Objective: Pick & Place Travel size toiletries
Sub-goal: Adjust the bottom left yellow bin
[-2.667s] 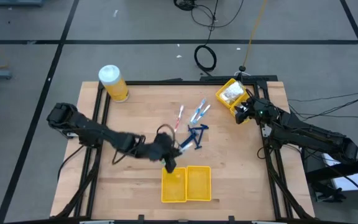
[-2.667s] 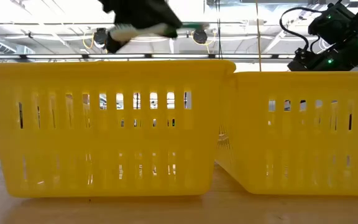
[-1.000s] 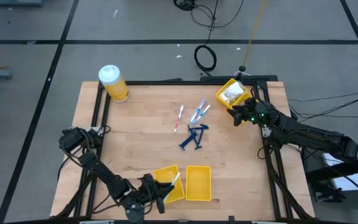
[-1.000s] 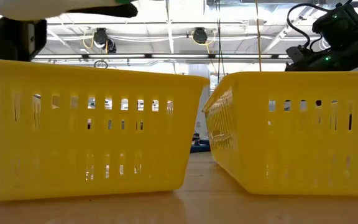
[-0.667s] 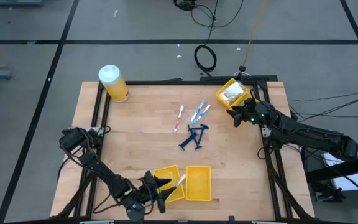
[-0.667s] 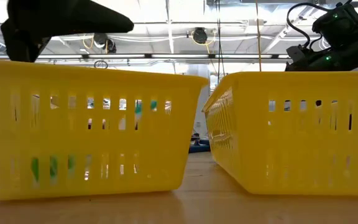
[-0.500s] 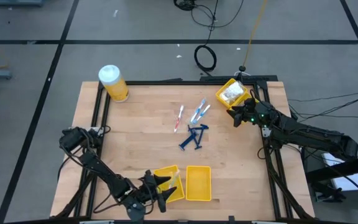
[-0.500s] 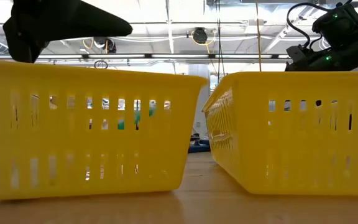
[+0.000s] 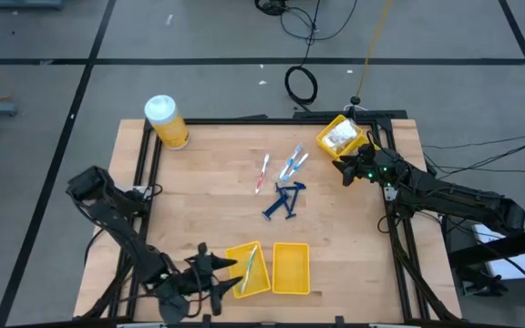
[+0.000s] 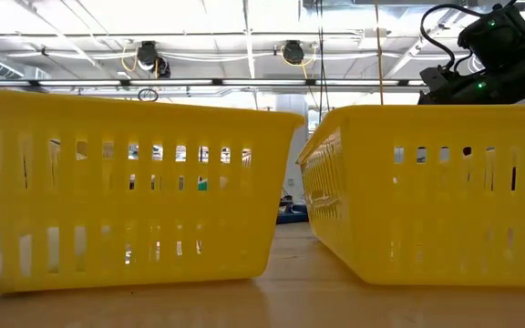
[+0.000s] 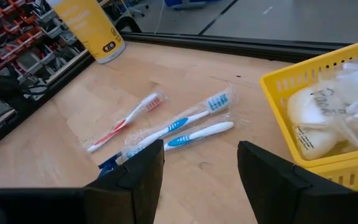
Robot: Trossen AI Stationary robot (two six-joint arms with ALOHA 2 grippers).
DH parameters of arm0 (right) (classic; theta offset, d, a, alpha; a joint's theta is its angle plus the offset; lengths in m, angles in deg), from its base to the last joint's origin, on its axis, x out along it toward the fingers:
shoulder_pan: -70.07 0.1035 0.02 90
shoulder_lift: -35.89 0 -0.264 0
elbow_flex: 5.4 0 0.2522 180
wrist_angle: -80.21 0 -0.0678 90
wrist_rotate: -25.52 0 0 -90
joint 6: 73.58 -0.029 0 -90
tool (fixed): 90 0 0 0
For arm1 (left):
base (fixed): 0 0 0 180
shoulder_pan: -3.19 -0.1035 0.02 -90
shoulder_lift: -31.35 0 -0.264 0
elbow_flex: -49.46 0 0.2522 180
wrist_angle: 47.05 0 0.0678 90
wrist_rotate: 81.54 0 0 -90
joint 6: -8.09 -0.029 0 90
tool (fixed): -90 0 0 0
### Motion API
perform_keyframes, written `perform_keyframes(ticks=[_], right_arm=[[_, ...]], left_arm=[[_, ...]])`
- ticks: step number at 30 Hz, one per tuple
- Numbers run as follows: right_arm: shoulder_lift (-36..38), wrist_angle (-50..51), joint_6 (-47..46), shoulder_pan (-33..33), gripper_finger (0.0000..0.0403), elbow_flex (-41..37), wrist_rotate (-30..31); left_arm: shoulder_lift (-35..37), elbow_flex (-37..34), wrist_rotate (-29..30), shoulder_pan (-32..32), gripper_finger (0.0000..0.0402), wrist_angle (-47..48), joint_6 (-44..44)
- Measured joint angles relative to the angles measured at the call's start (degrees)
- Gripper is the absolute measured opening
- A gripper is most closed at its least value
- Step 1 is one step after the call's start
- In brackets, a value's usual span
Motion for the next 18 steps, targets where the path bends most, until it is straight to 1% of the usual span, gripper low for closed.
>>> perform_keyframes(ticks=[1, 3, 7, 9, 10, 12, 14, 16, 18], right_arm=[[0.01, 0.0, 0.02, 0.0, 0.0192, 0.0, 0.0], [0.0, 0.0, 0.06, 0.0, 0.0192, 0.0, 0.02], [0.01, 0.0, 0.08, 0.0, 0.0192, 0.0, 0.02], [0.02, -0.02, 0.08, 0.0, 0.0192, 0.0, 0.02], [0.0, -0.02, 0.06, 0.0, 0.0192, 0.0, 0.04], [0.02, -0.03, -0.03, 0.0, 0.0192, 0.0, 0.04], [0.0, -0.02, -0.05, 0.0, 0.0192, 0.0, 0.04], [0.0, -0.04, -0.05, 0.0, 0.0192, 0.0, 0.04], [0.0, -0.04, -0.05, -0.01, 0.0192, 0.02, 0.07]], left_arm=[[0.63, 0.0, -2.75, 0.34, 0.0201, 4.02, 1.9], [1.46, 0.0, -10.31, 0.66, 0.0176, 12.76, 7.66], [1.92, 0.0, -27.03, 0.4, 0.0126, 30.58, 23.91], [1.85, -0.07, -32.66, -0.14, 0.0102, 39.4, 31.64], [1.85, -0.07, -33.87, -0.58, 0.009, 42.55, 34.63], [1.87, -0.07, -33.88, -1.53, 0.0065, 45.73, 37.34], [1.85, -0.07, -32.84, -2.39, 0.0037, 45.94, 36.51], [1.81, -0.07, -32.76, -3.38, 0.0011, 44.52, 33.82], [0.85, -0.04, -33.69, -4.83, 0.0007, 42.54, 32.01]])
